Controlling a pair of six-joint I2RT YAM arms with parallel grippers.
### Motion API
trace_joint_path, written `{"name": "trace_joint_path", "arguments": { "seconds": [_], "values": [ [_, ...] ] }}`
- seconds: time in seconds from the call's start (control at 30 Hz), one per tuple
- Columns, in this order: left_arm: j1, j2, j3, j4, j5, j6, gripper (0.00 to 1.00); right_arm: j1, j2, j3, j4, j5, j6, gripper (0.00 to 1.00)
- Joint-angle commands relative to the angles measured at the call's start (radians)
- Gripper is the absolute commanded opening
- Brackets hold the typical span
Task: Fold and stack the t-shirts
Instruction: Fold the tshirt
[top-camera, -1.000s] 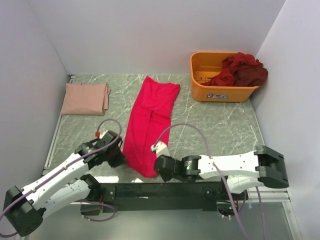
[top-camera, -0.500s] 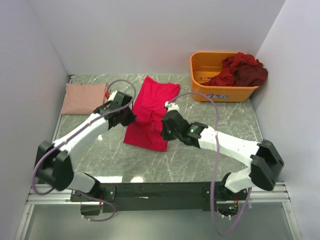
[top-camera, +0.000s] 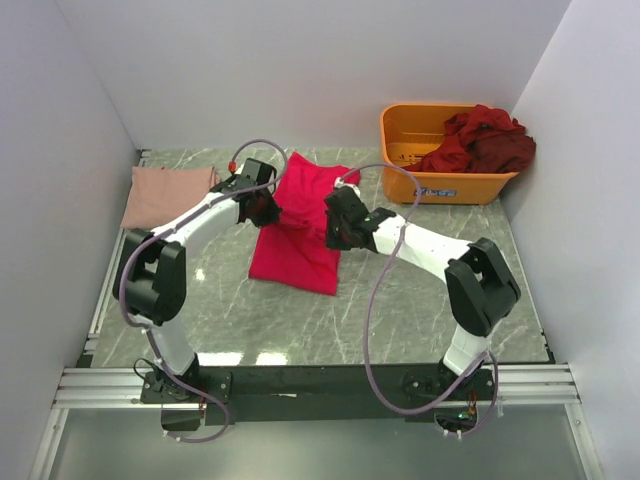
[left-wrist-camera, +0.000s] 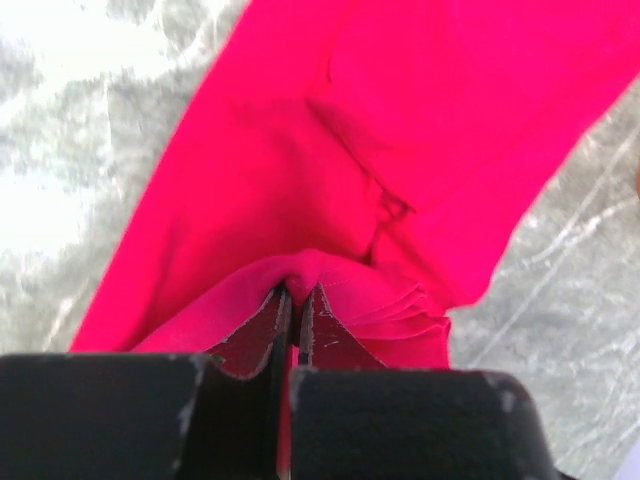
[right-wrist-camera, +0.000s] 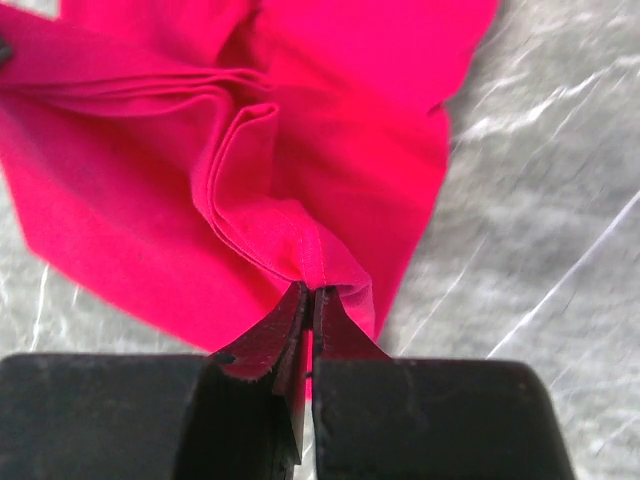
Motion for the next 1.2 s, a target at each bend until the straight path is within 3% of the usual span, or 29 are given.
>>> {"name": "trace_joint_path", "arguments": {
  "seconds": [0.0, 0.03, 0.13, 0.2, 0.23, 0.27, 0.3, 0.33, 0.37, 0.4, 0.63, 0.73, 0.93, 1.17],
  "values": [
    [0.019, 0.033, 0.071, 0.034, 0.010, 0.038, 0.01, -0.047, 0.049, 0.072, 0.018, -0.023, -0.018, 0.01],
    [0.024, 0.041, 0.080, 0.041, 0.013, 0.041, 0.01, -0.064, 0.064, 0.086, 0.015, -0.029, -0.024, 0.05],
    [0.036, 0.083, 0.123, 0.037, 0.021, 0.061, 0.17, -0.087, 0.124, 0.140, 0.002, -0.027, -0.024, 0.09],
    [0.045, 0.111, 0.161, 0.026, 0.047, 0.087, 0.39, -0.104, 0.155, 0.175, -0.005, -0.052, -0.039, 0.22],
    [0.047, 0.114, 0.169, 0.021, 0.056, 0.097, 0.45, -0.105, 0.155, 0.177, 0.000, -0.064, -0.045, 0.44],
    [0.047, 0.110, 0.172, 0.015, 0.068, 0.102, 0.63, -0.102, 0.147, 0.172, 0.002, -0.085, -0.050, 0.49],
    [0.046, 0.101, 0.156, 0.020, 0.071, 0.102, 0.74, -0.099, 0.137, 0.158, 0.012, -0.093, -0.047, 0.53],
    [0.047, 0.085, 0.139, 0.024, 0.076, 0.097, 0.83, -0.096, 0.120, 0.137, 0.024, -0.095, -0.047, 0.65],
    [0.047, 0.044, 0.113, 0.043, 0.085, 0.093, 0.97, -0.089, 0.074, 0.084, 0.041, -0.095, -0.049, 0.66],
    [0.047, 0.018, 0.053, 0.052, 0.094, 0.090, 0.99, -0.084, 0.048, 0.051, 0.067, -0.095, -0.050, 0.66],
    [0.047, -0.318, -0.376, 0.115, 0.084, 0.001, 1.00, 0.014, -0.182, -0.245, 0.149, -0.202, -0.067, 0.67],
    [0.046, -0.383, -0.519, 0.121, 0.049, -0.024, 1.00, 0.054, -0.207, -0.329, 0.176, -0.224, -0.058, 0.67],
    [0.050, -0.360, -0.596, 0.167, 0.035, -0.059, 0.95, 0.060, -0.143, -0.340, 0.184, -0.221, -0.044, 0.63],
    [0.079, -0.268, -0.578, 0.205, 0.016, -0.051, 0.74, 0.074, -0.049, -0.302, 0.172, -0.201, -0.044, 0.58]
  ]
}}
